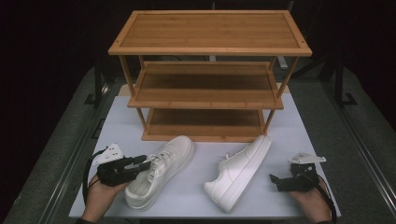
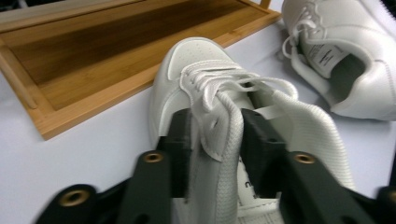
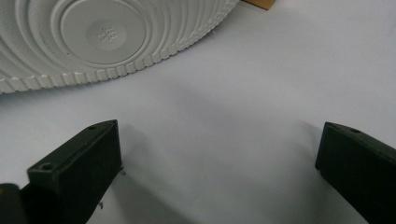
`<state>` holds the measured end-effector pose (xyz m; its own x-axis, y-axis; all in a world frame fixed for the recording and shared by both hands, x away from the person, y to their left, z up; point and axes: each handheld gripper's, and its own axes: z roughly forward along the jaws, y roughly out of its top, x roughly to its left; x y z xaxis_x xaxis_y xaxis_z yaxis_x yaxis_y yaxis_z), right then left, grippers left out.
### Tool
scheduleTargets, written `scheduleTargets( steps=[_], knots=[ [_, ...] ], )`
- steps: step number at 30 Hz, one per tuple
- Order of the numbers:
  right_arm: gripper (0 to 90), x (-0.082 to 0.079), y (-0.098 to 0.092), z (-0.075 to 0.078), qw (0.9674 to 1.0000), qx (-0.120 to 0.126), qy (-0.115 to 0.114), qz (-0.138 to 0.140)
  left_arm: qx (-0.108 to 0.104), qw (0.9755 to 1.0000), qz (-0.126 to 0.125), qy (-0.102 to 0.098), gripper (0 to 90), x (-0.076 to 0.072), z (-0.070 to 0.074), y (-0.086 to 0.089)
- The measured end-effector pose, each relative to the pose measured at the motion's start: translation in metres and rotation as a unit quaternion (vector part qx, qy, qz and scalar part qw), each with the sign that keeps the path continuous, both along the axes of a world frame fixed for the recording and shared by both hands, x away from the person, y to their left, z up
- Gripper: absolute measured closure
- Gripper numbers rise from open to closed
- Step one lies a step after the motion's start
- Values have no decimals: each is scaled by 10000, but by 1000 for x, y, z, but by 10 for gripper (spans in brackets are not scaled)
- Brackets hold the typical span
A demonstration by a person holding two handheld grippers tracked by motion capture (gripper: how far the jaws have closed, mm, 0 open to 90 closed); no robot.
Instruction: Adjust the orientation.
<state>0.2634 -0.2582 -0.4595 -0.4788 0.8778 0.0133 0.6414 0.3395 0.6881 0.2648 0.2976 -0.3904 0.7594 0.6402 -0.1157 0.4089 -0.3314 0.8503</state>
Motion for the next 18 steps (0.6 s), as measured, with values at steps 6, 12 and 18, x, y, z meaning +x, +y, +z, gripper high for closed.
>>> scheduleTargets(
  steps=[6,12,18],
  knots=[
    [0,0,0,0,10000,-10,12,-4,-116,9999,-6,-10,391,-3,5,5],
    [0,0,0,0,10000,-10,18,-6,-127,9998,99,-107,307,-10,11,22],
    [0,0,0,1,10000,-16,36,-13,33,9991,399,-110,221,-11,9,46]
  ],
)
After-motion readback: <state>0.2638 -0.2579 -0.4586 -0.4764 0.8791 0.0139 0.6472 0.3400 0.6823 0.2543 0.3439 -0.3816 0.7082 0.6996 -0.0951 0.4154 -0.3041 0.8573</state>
